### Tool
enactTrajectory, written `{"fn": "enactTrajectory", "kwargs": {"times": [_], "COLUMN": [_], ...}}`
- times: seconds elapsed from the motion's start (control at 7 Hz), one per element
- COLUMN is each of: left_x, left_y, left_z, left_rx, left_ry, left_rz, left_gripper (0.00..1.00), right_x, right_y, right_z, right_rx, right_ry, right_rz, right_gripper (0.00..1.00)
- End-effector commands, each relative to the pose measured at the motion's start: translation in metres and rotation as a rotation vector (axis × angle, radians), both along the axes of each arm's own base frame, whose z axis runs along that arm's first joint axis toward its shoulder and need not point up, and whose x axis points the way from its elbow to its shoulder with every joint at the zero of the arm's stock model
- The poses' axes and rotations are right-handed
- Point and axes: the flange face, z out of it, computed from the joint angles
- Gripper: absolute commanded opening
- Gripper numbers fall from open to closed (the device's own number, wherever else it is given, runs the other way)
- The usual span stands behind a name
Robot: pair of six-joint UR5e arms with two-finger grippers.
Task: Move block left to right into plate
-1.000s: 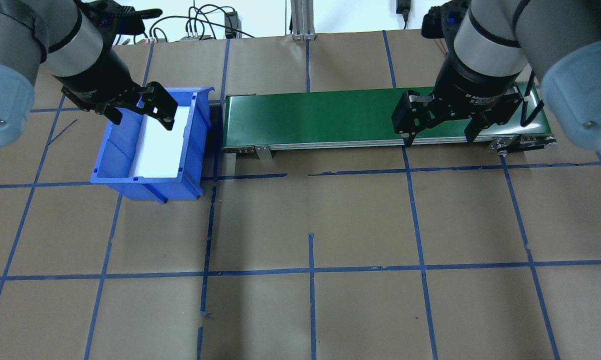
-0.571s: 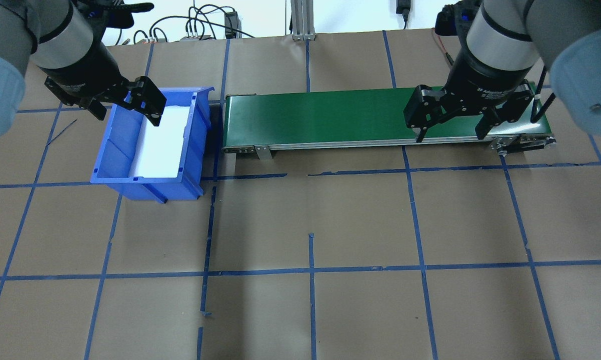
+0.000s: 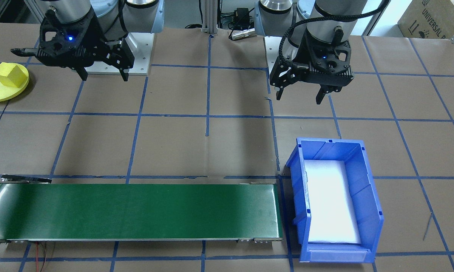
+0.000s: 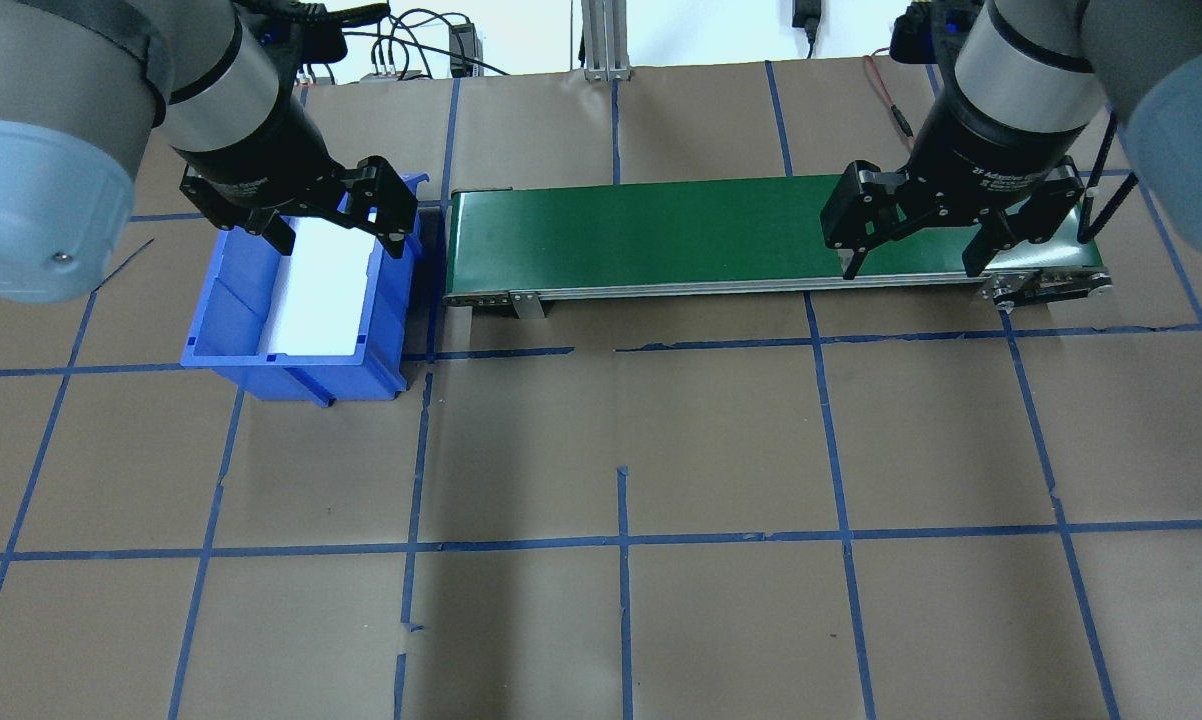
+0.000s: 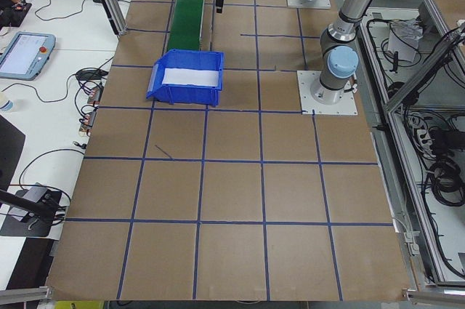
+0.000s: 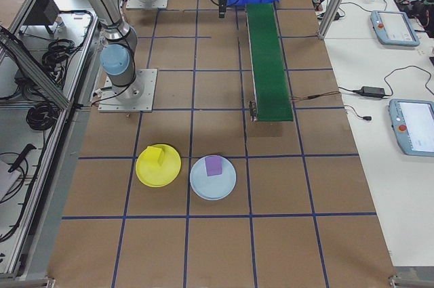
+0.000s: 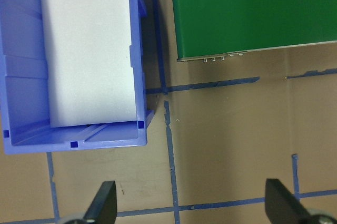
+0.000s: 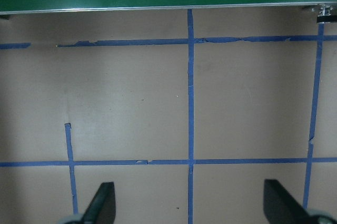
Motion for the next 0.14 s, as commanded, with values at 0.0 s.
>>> {"fn": "enactTrajectory", "kwargs": {"times": [0.0], "left_x": [-0.0003], "left_y": [-0.0005], "left_z": [-0.0042], "left_rx": [0.003], "left_ry": [0.015], "left_rz": [-0.001], "left_gripper": [1.00], "right_x": [0.0005], "right_y": [0.0001], "right_z": [-0.0008], "right_rx": [0.002], "right_ry": [0.000], "right_rz": [0.001], "right_gripper": [1.00]}}
